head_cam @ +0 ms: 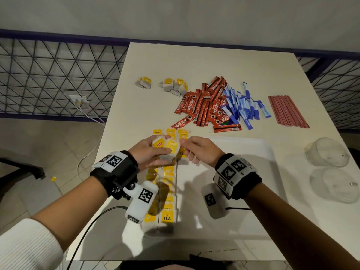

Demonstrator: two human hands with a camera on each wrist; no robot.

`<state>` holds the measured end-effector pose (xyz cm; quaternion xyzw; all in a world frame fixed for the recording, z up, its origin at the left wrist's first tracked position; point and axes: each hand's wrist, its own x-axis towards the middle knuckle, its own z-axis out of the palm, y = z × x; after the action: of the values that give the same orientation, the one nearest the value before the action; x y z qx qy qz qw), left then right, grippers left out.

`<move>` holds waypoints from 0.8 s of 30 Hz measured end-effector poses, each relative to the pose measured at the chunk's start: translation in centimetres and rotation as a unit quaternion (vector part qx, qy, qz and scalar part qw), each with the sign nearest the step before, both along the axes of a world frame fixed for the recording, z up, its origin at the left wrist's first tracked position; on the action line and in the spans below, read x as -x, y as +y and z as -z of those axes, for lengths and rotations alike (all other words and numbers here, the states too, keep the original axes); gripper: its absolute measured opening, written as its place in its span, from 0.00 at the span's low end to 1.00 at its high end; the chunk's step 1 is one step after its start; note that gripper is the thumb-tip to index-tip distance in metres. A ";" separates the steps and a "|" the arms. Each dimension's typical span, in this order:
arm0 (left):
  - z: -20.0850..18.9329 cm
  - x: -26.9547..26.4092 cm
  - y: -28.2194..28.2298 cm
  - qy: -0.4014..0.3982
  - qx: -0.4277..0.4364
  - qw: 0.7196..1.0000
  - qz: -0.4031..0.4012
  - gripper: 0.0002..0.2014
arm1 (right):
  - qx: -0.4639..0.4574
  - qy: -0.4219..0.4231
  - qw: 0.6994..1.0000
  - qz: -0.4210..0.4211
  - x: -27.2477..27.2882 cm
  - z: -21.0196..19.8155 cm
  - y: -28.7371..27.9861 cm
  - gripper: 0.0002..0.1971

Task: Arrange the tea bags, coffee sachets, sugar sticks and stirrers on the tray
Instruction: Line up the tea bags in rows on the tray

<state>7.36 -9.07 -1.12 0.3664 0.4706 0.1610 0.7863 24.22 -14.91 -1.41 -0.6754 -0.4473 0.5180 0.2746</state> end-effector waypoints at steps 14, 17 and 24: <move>-0.6 -1.5 -0.3 0.124 -0.175 0.975 0.060 0.05 | -0.028 0.029 0.999 0.027 -1.1 -1.0 -1.2 0.09; -0.9 -1.3 0.3 0.148 -0.239 0.957 0.068 0.05 | -0.013 0.023 1.000 -0.008 -1.3 -1.4 -1.4 0.09; -1.4 -1.9 0.7 0.156 -0.262 0.940 0.151 0.04 | -0.019 0.006 0.999 -0.026 -1.1 -2.0 -1.4 0.10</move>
<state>9.30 -8.35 0.28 0.6473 0.4670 0.0988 0.5943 25.28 -16.34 0.59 -0.6548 -0.4730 0.5204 0.2769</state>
